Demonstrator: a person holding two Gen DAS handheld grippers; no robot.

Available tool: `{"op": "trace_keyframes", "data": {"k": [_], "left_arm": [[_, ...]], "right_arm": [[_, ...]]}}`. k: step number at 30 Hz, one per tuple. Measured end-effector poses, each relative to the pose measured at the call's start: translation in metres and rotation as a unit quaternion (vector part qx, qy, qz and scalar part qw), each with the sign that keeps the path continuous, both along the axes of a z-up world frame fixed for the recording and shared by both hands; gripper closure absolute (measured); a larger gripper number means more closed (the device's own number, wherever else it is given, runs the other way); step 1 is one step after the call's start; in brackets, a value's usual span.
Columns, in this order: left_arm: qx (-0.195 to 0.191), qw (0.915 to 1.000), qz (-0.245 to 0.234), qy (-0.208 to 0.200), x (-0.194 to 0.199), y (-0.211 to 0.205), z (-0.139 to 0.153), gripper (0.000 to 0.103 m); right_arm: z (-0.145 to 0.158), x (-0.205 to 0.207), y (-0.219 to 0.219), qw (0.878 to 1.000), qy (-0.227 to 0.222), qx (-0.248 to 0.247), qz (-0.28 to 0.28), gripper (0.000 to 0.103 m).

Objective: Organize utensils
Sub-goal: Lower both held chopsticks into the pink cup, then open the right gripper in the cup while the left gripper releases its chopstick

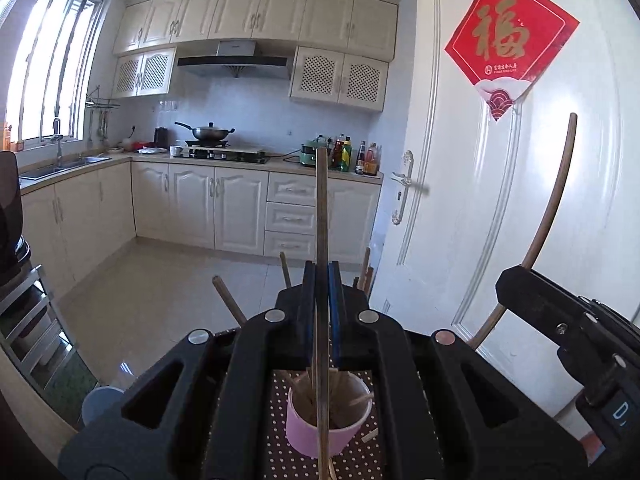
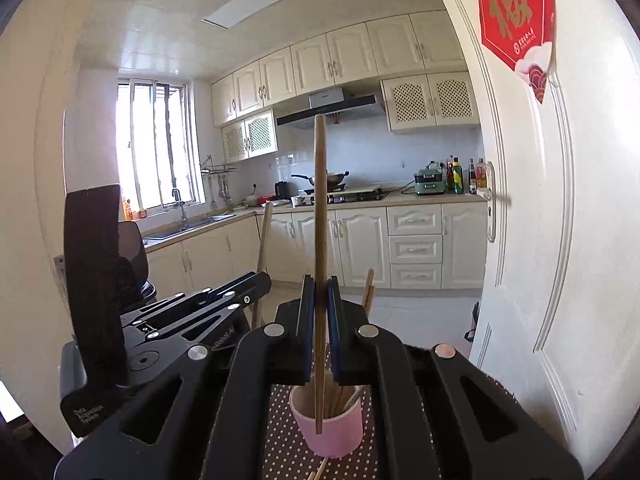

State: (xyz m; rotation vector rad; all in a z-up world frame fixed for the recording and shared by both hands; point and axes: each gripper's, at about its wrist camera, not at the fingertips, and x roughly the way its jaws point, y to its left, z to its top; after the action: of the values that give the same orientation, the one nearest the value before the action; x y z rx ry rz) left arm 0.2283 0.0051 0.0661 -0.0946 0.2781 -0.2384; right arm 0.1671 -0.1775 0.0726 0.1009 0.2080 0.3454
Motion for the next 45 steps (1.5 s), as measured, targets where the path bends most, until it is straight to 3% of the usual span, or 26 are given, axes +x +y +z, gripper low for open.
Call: {"op": "trace_keyframes", "data": {"k": [15, 30, 45], "left_arm": [[-0.007, 0.9996, 0.015, -0.025, 0.038, -0.010, 0.010, 0.096], [-0.020, 0.9989, 0.043, -0.009, 0.076, -0.011, -0.019, 0.096], [-0.022, 0.9988, 0.043, 0.008, 0.083, -0.014, -0.039, 0.096]], "right_arm": [[0.000, 0.040, 0.004, 1.000, -0.002, -0.006, -0.008, 0.098], [-0.025, 0.073, 0.003, 0.999, 0.039, 0.002, -0.015, 0.098], [-0.030, 0.071, 0.009, 0.998, 0.062, -0.011, -0.019, 0.098]]}}
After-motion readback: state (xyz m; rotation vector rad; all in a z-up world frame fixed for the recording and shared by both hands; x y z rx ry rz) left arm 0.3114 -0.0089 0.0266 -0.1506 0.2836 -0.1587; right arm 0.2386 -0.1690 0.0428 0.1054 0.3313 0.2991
